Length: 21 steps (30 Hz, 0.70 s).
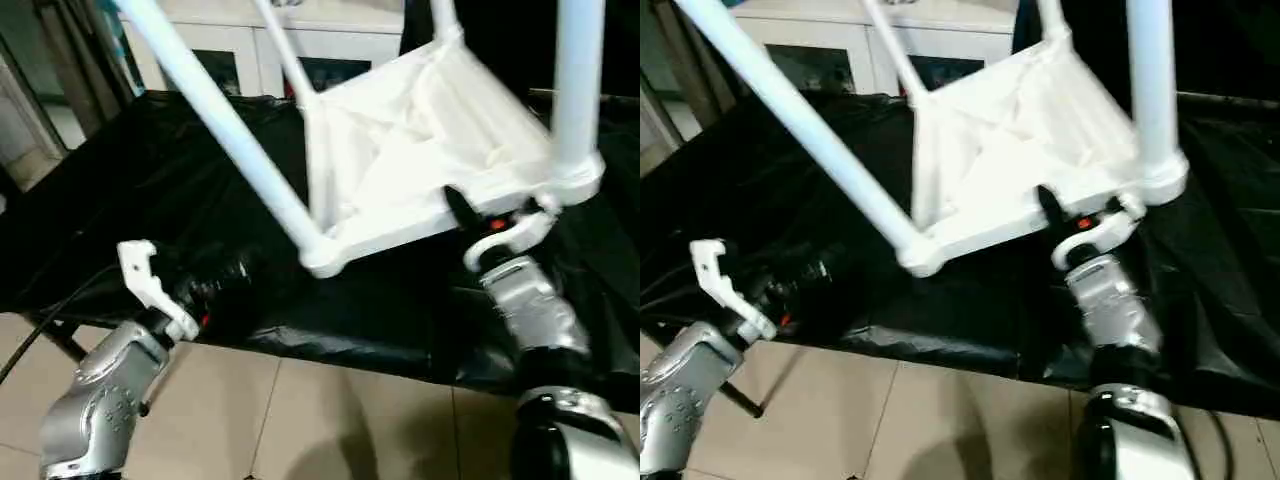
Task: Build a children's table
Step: Flip table
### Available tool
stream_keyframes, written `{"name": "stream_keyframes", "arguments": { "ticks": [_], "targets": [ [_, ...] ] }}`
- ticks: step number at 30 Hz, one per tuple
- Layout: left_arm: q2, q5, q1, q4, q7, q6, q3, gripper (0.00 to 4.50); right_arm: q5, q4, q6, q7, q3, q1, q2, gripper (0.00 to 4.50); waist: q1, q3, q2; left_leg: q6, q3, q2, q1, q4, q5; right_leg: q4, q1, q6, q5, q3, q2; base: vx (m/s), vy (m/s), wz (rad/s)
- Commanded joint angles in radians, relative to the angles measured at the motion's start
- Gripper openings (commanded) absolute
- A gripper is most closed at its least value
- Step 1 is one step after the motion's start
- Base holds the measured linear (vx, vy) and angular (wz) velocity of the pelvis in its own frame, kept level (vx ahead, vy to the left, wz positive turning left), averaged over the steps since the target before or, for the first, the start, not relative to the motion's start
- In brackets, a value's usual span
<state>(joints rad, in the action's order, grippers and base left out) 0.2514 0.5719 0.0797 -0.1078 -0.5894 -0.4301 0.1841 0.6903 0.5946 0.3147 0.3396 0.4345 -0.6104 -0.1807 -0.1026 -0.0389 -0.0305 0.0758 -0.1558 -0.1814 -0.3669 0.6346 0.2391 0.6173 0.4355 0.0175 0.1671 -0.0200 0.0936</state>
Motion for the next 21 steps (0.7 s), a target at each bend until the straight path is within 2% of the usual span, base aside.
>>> {"name": "stream_keyframes", "arguments": {
  "ticks": [1, 2, 3, 4, 5, 6, 10, 11, 15, 17, 21],
  "targets": [
    [0.007, -0.022, 0.002, -0.024, -0.013, -0.004, -0.019, 4.50, -0.141, -0.061, -0.042, 0.000, -0.050, 0.017, -0.055, 2.38, 0.006, 0.060, 0.006, -0.078, -0.019, -0.016, 0.009, -0.079, 0.031, -0.055, -0.057, -0.246, 0.128, 0.011, 0.013, 0.000, 0.000, 0.00],
    [0.017, -0.051, 0.014, -0.033, -0.012, 0.011, -0.042, 4.50, -0.158, -0.075, -0.031, -0.018, -0.054, 0.022, -0.077, 2.38, 0.008, 0.059, 0.008, -0.070, -0.018, -0.016, 0.006, -0.081, 0.047, -0.057, -0.060, -0.243, 0.144, 0.012, 0.013, 0.000, 0.000, 0.00],
    [0.025, -0.073, 0.028, -0.040, -0.011, 0.023, -0.061, 4.50, -0.169, -0.086, -0.024, -0.038, -0.055, 0.023, -0.097, 2.38, 0.008, 0.059, 0.007, -0.056, -0.016, -0.016, 0.005, -0.084, 0.062, -0.059, -0.063, -0.224, 0.168, 0.012, 0.013, 0.000, 0.000, 0.00],
    [0.025, -0.073, 0.028, -0.040, -0.011, 0.023, -0.061, 4.50, -0.169, -0.086, -0.024, -0.038, -0.055, 0.023, -0.097, 2.38, 0.007, 0.062, 0.008, -0.050, -0.017, -0.015, 0.010, -0.083, 0.062, -0.059, -0.059, -0.215, 0.163, 0.014, 0.012, 0.000, 0.000, 0.00],
    [0.038, -0.085, 0.044, -0.053, -0.014, 0.030, -0.083, 4.50, -0.177, -0.097, -0.017, -0.056, -0.057, 0.024, -0.118, 2.38, 0.007, 0.060, 0.004, -0.044, -0.020, -0.015, 0.012, -0.084, 0.076, -0.062, -0.056, -0.213, 0.170, 0.015, 0.011, 0.000, 0.000, 0.00],
    [0.038, -0.085, 0.044, -0.053, -0.014, 0.030, -0.083, 4.50, -0.177, -0.097, -0.017, -0.056, -0.057, 0.024, -0.118, 2.38, 0.008, 0.060, 0.006, -0.041, -0.021, -0.015, 0.012, -0.084, 0.085, -0.064, -0.056, -0.211, 0.178, 0.015, 0.010, 0.000, 0.000, 0.00],
    [0.058, -0.105, 0.083, -0.074, -0.020, 0.036, -0.110, 4.50, -0.195, -0.125, -0.002, -0.094, -0.073, 0.025, -0.157, 2.38, 0.011, 0.060, 0.008, -0.021, -0.024, -0.013, 0.005, -0.088, 0.107, -0.066, -0.060, -0.182, 0.216, 0.015, 0.010, 0.000, 0.000, 0.00],
    [0.061, -0.108, 0.093, -0.082, -0.021, 0.033, -0.112, 4.50, -0.208, -0.132, 0.004, -0.108, -0.076, 0.024, -0.168, 2.38, 0.011, 0.060, 0.007, -0.015, -0.025, -0.012, 0.007, -0.087, 0.111, -0.068, -0.057, -0.173, 0.226, 0.015, 0.009, 0.000, 0.000, 0.00],
    [0.070, -0.108, 0.123, -0.110, -0.017, 0.025, -0.118, 4.50, -0.221, -0.148, 0.017, -0.122, -0.090, 0.019, -0.204, 2.38, 0.015, 0.058, 0.007, -0.001, -0.024, -0.012, 0.003, -0.090, 0.133, -0.071, -0.058, -0.157, 0.257, 0.013, 0.009, 0.000, 0.000, 0.00],
    [0.076, -0.109, 0.132, -0.120, -0.018, 0.022, -0.122, 4.50, -0.229, -0.152, 0.022, -0.122, -0.100, 0.018, -0.218, 2.38, 0.017, 0.059, 0.008, 0.003, -0.024, -0.011, 0.006, -0.091, 0.145, -0.074, -0.057, -0.146, 0.281, 0.012, 0.008, 0.000, 0.000, 0.00],
    [0.096, -0.124, 0.161, -0.148, -0.021, 0.016, -0.144, 4.50, -0.284, -0.160, 0.041, -0.113, -0.151, 0.015, -0.279, 2.38, 0.021, 0.056, 0.011, 0.007, -0.022, -0.011, 0.002, -0.094, 0.143, -0.077, -0.062, -0.135, 0.301, 0.011, 0.009, 0.000, 0.000, 0.00]
  ]
}}
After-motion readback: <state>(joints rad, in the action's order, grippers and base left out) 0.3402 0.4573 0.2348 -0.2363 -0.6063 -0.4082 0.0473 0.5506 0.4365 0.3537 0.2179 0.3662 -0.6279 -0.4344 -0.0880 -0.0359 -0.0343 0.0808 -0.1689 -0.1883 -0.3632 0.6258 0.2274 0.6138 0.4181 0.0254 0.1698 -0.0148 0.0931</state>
